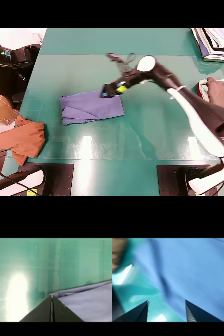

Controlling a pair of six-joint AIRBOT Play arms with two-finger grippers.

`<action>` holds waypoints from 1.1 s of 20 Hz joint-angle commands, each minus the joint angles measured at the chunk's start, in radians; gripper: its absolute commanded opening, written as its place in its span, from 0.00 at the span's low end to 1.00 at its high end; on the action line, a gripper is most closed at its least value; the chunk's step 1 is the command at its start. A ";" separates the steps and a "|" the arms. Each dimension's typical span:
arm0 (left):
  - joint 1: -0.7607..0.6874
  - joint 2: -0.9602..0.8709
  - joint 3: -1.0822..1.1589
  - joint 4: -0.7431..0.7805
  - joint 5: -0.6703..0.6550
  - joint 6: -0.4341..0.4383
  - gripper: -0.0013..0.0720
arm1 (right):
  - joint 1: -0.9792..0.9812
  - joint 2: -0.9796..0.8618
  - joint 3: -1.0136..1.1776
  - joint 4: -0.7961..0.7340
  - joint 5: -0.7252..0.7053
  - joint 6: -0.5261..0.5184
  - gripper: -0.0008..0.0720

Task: Fold the shirts.

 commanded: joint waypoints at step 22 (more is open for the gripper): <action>-0.181 0.000 -0.003 -0.123 0.018 0.005 0.05 | -0.095 -0.260 0.156 0.227 -0.028 -0.039 0.04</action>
